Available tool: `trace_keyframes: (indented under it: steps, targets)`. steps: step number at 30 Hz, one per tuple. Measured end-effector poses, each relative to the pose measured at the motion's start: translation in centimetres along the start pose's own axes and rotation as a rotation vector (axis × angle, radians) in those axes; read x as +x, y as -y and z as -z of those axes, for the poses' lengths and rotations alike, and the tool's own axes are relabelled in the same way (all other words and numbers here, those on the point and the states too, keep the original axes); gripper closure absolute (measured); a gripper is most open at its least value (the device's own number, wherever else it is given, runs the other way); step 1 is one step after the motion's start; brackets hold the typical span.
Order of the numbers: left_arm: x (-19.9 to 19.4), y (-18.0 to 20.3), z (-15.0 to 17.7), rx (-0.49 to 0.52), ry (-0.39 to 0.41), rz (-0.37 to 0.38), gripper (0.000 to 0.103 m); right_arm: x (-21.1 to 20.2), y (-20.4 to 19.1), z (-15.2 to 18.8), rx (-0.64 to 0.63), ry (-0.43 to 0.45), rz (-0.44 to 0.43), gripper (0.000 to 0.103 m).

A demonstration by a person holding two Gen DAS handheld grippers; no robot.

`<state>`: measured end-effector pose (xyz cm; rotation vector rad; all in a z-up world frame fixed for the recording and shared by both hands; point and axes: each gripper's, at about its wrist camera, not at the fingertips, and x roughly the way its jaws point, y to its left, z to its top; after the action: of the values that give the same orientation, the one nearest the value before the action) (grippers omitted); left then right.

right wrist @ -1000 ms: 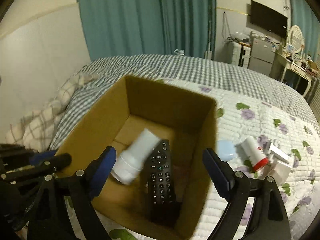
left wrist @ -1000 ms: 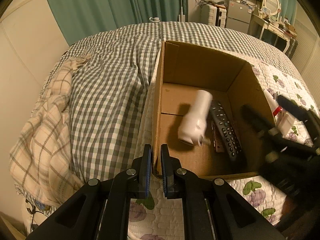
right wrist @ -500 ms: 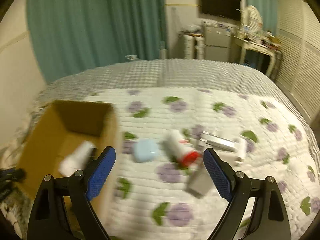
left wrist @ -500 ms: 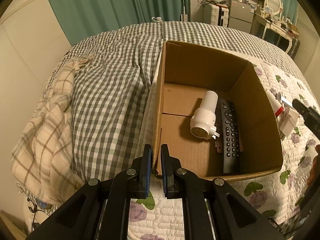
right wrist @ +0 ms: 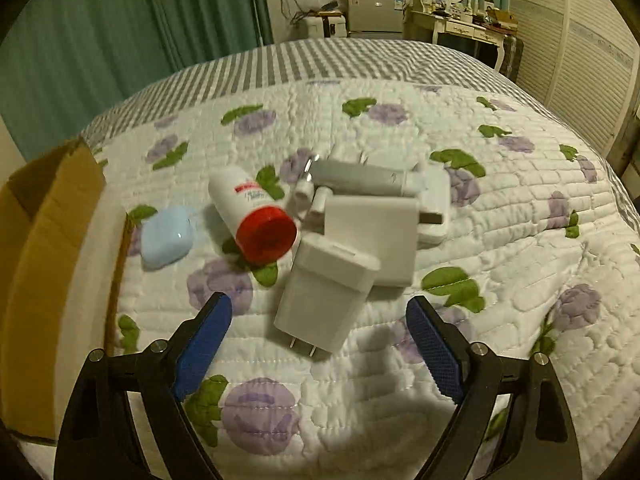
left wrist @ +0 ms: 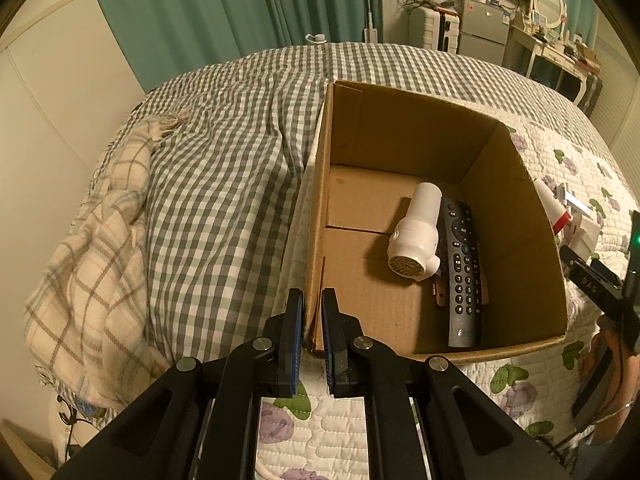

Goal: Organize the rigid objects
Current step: 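Grasp the white square charger with the right tool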

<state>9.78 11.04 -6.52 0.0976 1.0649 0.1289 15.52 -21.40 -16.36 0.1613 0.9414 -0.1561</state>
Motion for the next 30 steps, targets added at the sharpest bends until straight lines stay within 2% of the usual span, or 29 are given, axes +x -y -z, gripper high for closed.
trace_keyframes:
  steps: [4,6,11,20,28,29,30]
  targets:
    - [0.0,0.0,0.1,0.004,0.0,0.001,0.094,1.1,-0.5,-0.1,-0.005,-0.019,0.0,0.029]
    - [0.1,-0.1,0.0,0.0,-0.001,0.005,0.094,1.4,-0.7,-0.3,-0.01,-0.028,0.003,0.04]
    - [0.1,-0.1,0.0,0.001,-0.001,0.006,0.094,1.5,-0.5,-0.4,0.0,-0.031,0.025,0.057]
    - [0.1,-0.1,0.0,0.003,-0.002,0.009,0.094,0.8,0.0,0.1,-0.006,-0.038,0.012,0.058]
    - [0.2,0.0,-0.1,0.004,-0.003,0.007,0.094,-2.3,1.7,-0.1,0.018,0.001,-0.001,0.06]
    - [0.1,0.1,0.0,0.005,-0.003,0.005,0.094,-2.9,1.7,-0.3,0.014,0.012,-0.007,0.062]
    - [0.1,0.1,0.0,0.006,-0.002,0.003,0.094,-3.5,1.6,-0.6,0.005,0.026,-0.012,0.076]
